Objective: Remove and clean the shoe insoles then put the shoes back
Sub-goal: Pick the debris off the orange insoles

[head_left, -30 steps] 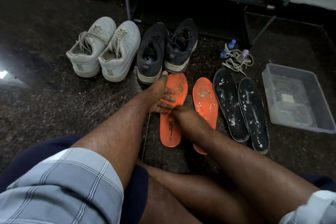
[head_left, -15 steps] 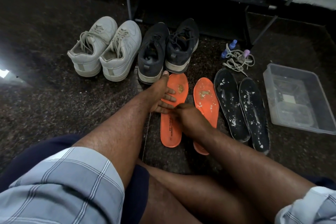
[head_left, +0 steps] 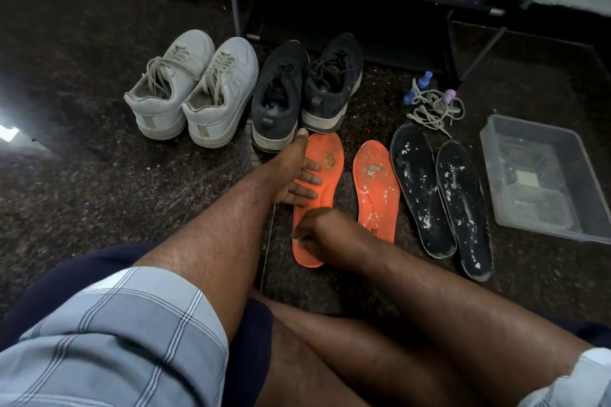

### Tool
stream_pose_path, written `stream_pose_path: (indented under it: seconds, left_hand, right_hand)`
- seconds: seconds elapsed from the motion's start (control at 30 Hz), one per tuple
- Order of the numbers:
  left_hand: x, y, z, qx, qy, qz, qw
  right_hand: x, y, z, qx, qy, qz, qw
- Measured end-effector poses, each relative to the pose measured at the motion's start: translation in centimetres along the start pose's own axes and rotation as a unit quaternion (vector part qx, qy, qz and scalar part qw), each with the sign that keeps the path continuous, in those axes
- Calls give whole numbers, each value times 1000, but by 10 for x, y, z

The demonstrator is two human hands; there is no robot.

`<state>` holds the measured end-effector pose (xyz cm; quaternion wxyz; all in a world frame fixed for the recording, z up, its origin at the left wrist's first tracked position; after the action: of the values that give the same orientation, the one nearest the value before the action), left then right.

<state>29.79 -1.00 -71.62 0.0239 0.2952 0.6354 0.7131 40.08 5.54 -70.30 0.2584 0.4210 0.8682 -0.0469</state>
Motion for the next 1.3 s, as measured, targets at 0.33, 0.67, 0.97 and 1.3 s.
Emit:
stream_pose_path:
  seconds: [0.33, 0.67, 0.97, 1.3]
  left_hand:
    - [0, 0, -1, 0, -6, -1, 1000]
    - [0, 1, -1, -2, -6, 3, 1000]
    - [-1, 2, 0, -5, 1, 2, 1000]
    - [0, 4, -1, -3, 10, 3, 1000]
  right_hand:
    - [-3, -4, 4, 1, -8, -15, 1000]
    - [-5, -1, 4, -13, -14, -4, 1000]
    - [10, 4, -1, -38, 18, 76, 996]
    - [27, 8, -13, -44, 42, 123, 991]
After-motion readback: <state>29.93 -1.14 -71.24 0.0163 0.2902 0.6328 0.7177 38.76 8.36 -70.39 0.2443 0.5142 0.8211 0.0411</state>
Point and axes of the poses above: each hand's wrist, its own y-axis away from the middle knuckle, its own z-axis out of the palm, x = y × z, the point moved 5 cm from there along -y, towards the middle knuckle, and after that the axes turned 14 degrees about -z, right-handed, at the moved point
